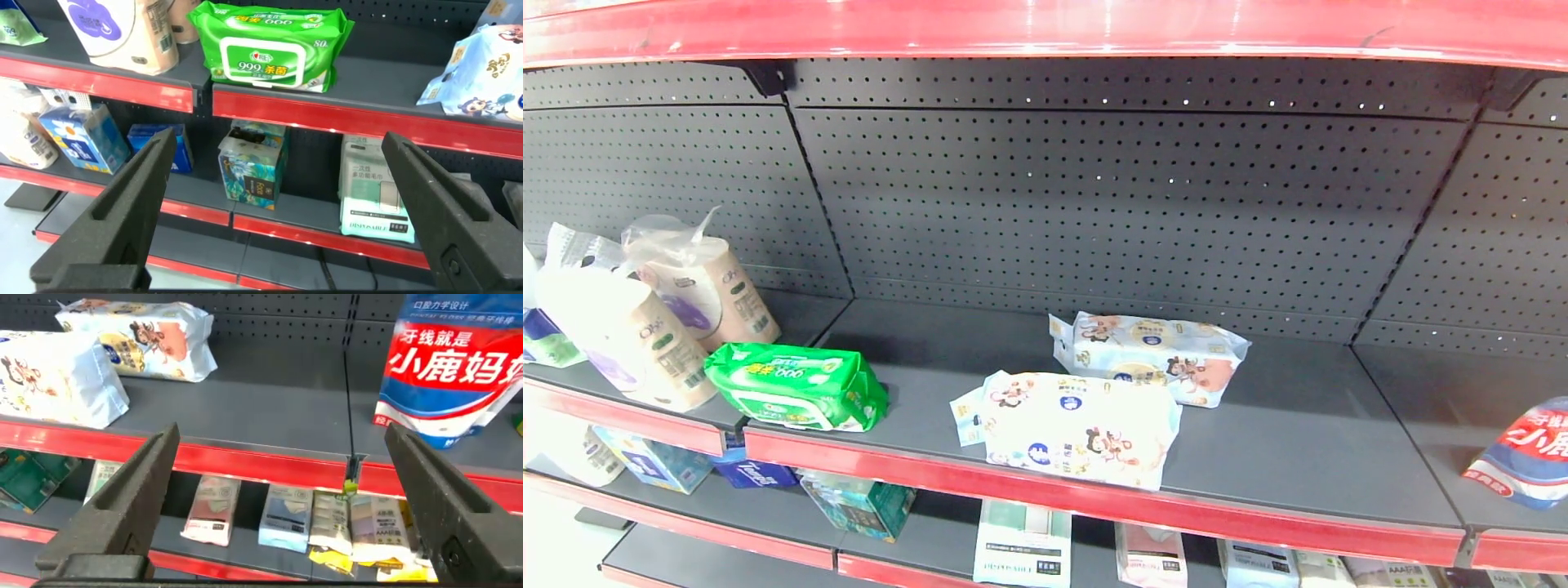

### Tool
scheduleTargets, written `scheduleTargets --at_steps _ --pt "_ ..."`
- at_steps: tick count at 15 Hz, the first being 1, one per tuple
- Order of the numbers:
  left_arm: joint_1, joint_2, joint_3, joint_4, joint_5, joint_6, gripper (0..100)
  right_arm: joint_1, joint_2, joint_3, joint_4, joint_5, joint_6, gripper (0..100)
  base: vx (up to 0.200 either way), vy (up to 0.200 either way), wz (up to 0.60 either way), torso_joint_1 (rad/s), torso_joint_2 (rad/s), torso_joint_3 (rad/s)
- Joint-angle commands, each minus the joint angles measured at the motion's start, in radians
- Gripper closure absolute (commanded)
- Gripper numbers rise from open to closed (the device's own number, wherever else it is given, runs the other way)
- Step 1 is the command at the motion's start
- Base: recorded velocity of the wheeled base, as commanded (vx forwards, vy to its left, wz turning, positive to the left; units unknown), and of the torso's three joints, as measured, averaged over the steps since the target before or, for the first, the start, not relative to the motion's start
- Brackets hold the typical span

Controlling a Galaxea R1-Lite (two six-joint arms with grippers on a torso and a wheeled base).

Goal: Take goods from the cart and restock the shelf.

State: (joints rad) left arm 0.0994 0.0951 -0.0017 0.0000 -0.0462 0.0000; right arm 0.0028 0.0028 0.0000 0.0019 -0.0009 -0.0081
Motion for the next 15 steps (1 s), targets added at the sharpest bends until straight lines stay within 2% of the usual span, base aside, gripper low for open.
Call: scheduleTargets --at_steps 1,5,15 --pt "0.000 0.002 0.000 0.000 0.000 0.002 0 0.002 0.000 0.000 0.000 0.001 0.000 0 0.000 0.000 0.00 0.000 0.00 0.000" --pt "0.000 0.002 0.000 0.000 0.000 0.000 0 0.000 0.000 0.000 0.001 0.001 0.002 0 0.000 0.000 0.00 0.000 0.00 0.000" --pt "0.000 0.002 0.000 0.000 -0.001 0.005 0 0.000 0.000 0.000 0.000 0.004 0.002 0 0.000 0.000 -0.60 0.005 0.00 0.002"
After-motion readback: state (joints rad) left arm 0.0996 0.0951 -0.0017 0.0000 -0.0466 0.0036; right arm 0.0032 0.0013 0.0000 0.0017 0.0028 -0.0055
